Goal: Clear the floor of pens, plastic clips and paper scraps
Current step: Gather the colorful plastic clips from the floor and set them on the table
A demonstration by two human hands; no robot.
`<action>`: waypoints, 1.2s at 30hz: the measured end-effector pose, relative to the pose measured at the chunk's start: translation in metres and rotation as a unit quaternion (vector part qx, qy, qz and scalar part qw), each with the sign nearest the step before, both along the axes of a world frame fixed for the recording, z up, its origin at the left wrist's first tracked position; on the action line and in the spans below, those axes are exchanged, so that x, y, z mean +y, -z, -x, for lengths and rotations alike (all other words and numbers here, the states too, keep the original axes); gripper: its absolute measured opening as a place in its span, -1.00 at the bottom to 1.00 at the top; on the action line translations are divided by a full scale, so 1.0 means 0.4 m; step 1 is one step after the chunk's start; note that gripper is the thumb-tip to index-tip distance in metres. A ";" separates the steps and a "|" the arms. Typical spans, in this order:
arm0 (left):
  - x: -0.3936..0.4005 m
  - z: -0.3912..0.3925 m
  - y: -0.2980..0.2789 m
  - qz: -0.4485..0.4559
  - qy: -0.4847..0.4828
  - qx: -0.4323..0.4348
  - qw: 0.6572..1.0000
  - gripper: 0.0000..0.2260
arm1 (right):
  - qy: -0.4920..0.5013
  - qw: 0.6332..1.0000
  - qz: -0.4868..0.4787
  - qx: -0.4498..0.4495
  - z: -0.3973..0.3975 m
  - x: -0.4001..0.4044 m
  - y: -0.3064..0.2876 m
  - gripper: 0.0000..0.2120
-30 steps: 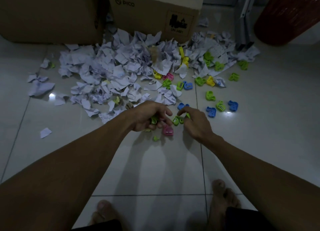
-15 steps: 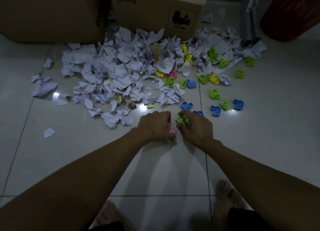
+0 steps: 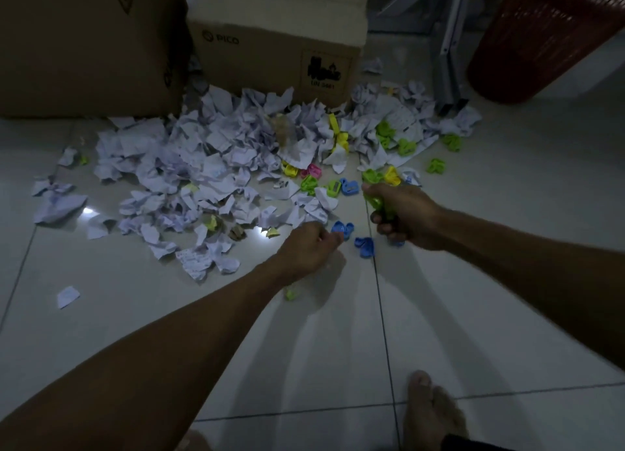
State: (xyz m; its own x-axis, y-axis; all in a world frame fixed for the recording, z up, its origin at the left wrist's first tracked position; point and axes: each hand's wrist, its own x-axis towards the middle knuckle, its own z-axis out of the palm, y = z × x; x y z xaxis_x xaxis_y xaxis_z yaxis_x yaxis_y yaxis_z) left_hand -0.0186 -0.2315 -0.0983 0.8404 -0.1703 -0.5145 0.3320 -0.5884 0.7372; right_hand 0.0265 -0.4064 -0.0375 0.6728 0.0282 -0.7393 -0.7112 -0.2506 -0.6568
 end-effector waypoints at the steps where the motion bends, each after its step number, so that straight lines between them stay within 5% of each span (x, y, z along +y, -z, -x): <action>1: -0.011 -0.017 -0.017 0.082 -0.060 0.059 0.993 -0.65 | -0.033 0.999 0.005 0.001 -0.017 -0.019 -0.037 -0.81; 4: -0.025 -0.063 -0.066 0.238 -0.134 0.188 0.943 -0.67 | -0.086 0.996 0.008 -0.013 -0.055 -0.082 -0.140 -0.92; 7: -0.031 -0.095 -0.089 0.346 -0.150 0.242 0.894 -0.66 | -0.069 0.997 -0.013 -0.015 -0.061 -0.143 -0.176 -0.78; 11: -0.046 -0.107 -0.093 0.451 -0.173 0.260 0.836 -0.70 | -0.054 0.997 -0.054 0.005 -0.016 -0.178 -0.130 -0.82; 15: -0.044 -0.083 -0.064 0.526 -0.182 0.243 0.795 -0.73 | -0.072 0.997 0.023 -0.030 0.053 -0.146 -0.023 -0.93; 18: -0.040 -0.051 -0.027 0.557 -0.197 0.238 0.771 -0.74 | -0.070 0.985 0.100 -0.123 0.088 -0.108 0.079 -0.82; 21: -0.032 -0.031 -0.004 0.552 -0.215 0.234 0.771 -0.71 | -0.135 0.933 0.232 -0.241 0.104 -0.079 0.159 -0.69; 25: -0.025 -0.028 0.002 0.529 -0.231 0.232 0.783 -0.62 | -0.246 0.878 0.336 -0.238 0.120 -0.059 0.209 -0.38; 30: -0.013 -0.047 0.001 0.491 -0.258 0.240 0.797 -0.55 | -0.284 0.839 0.369 -0.279 0.129 -0.050 0.227 -0.53; 33: -0.014 -0.059 0.009 0.410 -0.284 0.255 0.828 -0.60 | -0.188 0.881 0.313 -0.301 0.131 -0.043 0.215 -0.63; 36: -0.035 -0.061 0.019 0.309 -0.276 0.252 0.875 -0.72 | 0.085 0.981 0.055 -0.166 0.118 -0.051 0.185 -0.75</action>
